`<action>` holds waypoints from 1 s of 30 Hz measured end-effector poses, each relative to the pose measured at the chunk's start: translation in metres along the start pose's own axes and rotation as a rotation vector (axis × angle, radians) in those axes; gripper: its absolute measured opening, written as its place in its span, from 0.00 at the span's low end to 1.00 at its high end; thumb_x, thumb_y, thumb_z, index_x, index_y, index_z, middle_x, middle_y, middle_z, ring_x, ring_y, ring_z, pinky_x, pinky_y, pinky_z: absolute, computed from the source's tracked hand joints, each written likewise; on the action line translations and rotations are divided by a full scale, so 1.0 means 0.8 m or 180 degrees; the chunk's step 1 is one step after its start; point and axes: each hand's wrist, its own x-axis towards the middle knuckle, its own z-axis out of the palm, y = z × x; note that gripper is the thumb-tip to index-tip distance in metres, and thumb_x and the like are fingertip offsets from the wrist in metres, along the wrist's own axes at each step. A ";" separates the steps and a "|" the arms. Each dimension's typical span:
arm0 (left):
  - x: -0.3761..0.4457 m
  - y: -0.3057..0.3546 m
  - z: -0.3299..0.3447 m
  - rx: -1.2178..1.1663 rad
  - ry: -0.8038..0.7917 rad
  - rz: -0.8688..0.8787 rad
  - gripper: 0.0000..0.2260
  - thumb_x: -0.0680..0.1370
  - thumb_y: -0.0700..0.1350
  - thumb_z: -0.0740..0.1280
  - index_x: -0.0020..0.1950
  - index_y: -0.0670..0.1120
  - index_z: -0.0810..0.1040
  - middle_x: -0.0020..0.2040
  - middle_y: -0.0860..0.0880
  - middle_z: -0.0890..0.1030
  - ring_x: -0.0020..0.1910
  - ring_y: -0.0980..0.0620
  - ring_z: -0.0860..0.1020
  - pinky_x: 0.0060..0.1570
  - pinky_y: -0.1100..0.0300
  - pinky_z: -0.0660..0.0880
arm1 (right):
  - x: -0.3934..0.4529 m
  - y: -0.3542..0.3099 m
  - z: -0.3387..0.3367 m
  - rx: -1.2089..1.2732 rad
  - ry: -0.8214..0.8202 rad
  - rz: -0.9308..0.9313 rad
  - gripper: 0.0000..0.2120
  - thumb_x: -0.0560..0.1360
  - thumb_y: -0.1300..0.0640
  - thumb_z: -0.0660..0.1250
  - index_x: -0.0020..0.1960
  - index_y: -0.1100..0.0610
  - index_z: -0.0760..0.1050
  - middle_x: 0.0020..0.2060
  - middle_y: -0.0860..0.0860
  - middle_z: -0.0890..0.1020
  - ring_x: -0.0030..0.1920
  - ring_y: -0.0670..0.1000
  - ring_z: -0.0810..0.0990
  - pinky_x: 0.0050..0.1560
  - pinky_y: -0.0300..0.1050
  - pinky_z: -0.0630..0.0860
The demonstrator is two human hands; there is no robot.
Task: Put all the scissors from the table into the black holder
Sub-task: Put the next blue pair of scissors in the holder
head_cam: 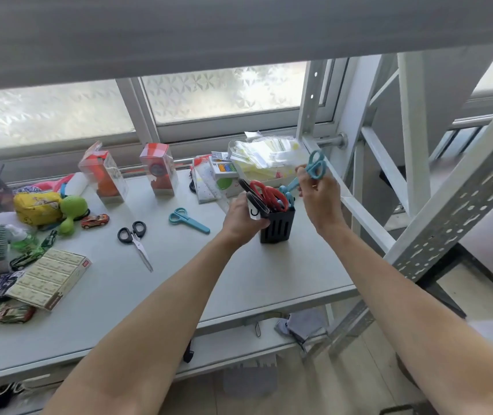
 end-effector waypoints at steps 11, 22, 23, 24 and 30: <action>0.003 0.006 0.009 -0.0258 -0.0071 -0.0008 0.20 0.70 0.41 0.74 0.61 0.46 0.79 0.59 0.46 0.81 0.58 0.44 0.79 0.55 0.44 0.79 | -0.003 0.014 0.014 -0.0704 -0.0829 -0.0051 0.15 0.79 0.48 0.63 0.45 0.60 0.73 0.39 0.55 0.75 0.39 0.55 0.74 0.41 0.45 0.68; 0.002 0.005 0.007 -0.0207 -0.0090 -0.0028 0.21 0.69 0.43 0.74 0.62 0.46 0.78 0.59 0.47 0.80 0.56 0.45 0.79 0.54 0.44 0.80 | -0.003 0.016 0.027 -0.1035 -0.0726 0.0088 0.18 0.83 0.50 0.53 0.57 0.59 0.77 0.52 0.58 0.77 0.52 0.56 0.77 0.47 0.43 0.66; 0.001 0.004 0.007 -0.0217 -0.0079 -0.0019 0.21 0.70 0.42 0.74 0.62 0.46 0.78 0.59 0.47 0.80 0.56 0.45 0.79 0.54 0.44 0.80 | -0.005 0.016 0.026 -0.1034 -0.0641 0.0085 0.18 0.83 0.49 0.54 0.58 0.58 0.78 0.52 0.58 0.77 0.53 0.56 0.77 0.48 0.43 0.67; 0.000 0.003 0.006 -0.0238 -0.0078 -0.0023 0.20 0.70 0.42 0.74 0.62 0.46 0.78 0.59 0.48 0.80 0.57 0.45 0.79 0.54 0.44 0.80 | -0.008 0.016 0.025 -0.1017 -0.0500 0.0073 0.17 0.82 0.49 0.56 0.58 0.58 0.78 0.52 0.57 0.77 0.53 0.56 0.77 0.49 0.43 0.68; -0.011 -0.027 -0.013 -0.0113 -0.0061 0.0098 0.30 0.73 0.46 0.73 0.74 0.49 0.68 0.67 0.47 0.75 0.58 0.44 0.79 0.57 0.46 0.79 | -0.056 -0.022 0.023 -0.0470 0.0588 -0.0243 0.11 0.81 0.53 0.59 0.51 0.59 0.77 0.45 0.53 0.77 0.42 0.46 0.71 0.44 0.40 0.70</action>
